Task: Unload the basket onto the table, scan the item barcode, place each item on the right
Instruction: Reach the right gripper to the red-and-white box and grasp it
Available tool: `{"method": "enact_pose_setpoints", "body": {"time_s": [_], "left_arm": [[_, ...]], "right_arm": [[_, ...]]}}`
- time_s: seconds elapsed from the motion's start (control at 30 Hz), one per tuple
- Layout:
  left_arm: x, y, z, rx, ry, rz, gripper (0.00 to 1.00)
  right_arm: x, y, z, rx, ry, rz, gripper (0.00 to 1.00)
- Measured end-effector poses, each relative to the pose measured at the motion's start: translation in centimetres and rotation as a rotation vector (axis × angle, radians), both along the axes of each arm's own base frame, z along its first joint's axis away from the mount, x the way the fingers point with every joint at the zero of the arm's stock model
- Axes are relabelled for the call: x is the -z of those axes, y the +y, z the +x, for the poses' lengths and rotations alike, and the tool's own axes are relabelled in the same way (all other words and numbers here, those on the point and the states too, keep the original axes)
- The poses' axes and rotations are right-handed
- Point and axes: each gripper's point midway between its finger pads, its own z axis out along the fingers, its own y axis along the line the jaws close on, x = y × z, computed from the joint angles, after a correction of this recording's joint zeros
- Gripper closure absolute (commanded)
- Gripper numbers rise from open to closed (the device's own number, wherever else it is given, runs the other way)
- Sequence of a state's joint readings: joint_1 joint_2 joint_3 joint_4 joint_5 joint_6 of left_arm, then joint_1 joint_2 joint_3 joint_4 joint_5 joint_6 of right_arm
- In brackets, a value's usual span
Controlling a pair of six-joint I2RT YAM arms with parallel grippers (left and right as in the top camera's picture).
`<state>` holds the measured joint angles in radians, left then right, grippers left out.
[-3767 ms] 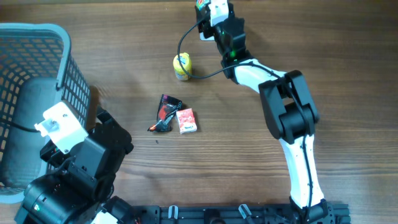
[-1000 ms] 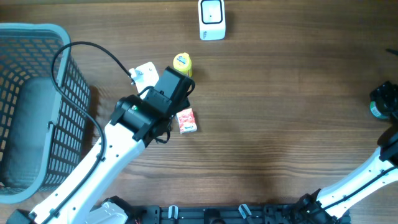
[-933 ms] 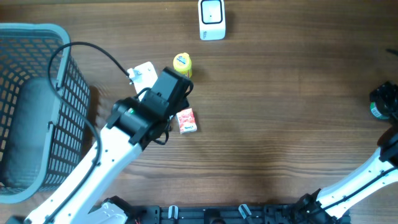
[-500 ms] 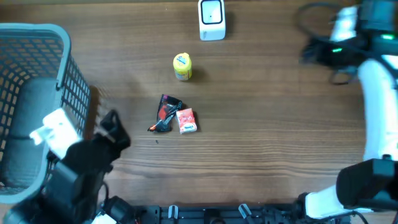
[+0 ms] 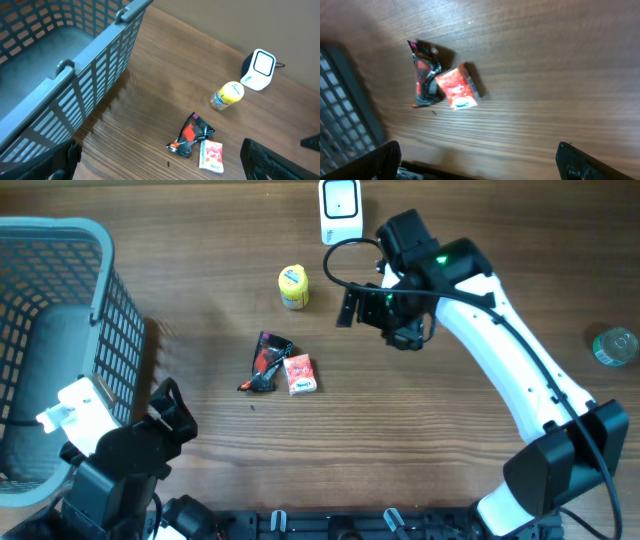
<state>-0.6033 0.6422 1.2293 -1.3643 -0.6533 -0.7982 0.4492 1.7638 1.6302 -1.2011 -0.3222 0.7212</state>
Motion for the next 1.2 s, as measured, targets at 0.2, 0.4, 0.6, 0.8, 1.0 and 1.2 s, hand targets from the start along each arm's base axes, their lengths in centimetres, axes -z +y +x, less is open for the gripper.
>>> {"method": "enact_pose_setpoints", "body": {"time_s": [0.2, 0.4, 0.6, 0.8, 1.0, 1.2], "left_arm": [[0.1, -0.1, -0.1, 0.005, 0.007, -0.001, 0.0], [0.3, -0.4, -0.1, 0.022, 0.018, -0.014, 0.0], [0.9, -0.5, -0.5, 0.035, 0.049, -0.009, 0.0], [0.9, -0.5, -0.6, 0.037, 0.051, -0.011, 0.0], [1.0, -0.5, -0.6, 0.037, 0.053, -0.009, 0.0], [1.0, -0.5, -0.6, 0.037, 0.053, -0.009, 0.0]], "right_arm": [[1.3, 4.0, -5.1, 0.39, 0.284, -0.058, 0.0], [9.1, 9.7, -6.8, 0.599, 0.442, -0.156, 0.0], [14.3, 10.8, -5.1, 0.729, 0.508, -0.166, 0.0], [14.4, 11.3, -3.1, 0.734, 0.446, -0.11, 0.0], [15.1, 8.8, -1.2, 0.498, 0.206, -0.219, 0.0], [14.9, 8.8, 1.8, 0.145, -0.022, -0.227, 0.0]]}}
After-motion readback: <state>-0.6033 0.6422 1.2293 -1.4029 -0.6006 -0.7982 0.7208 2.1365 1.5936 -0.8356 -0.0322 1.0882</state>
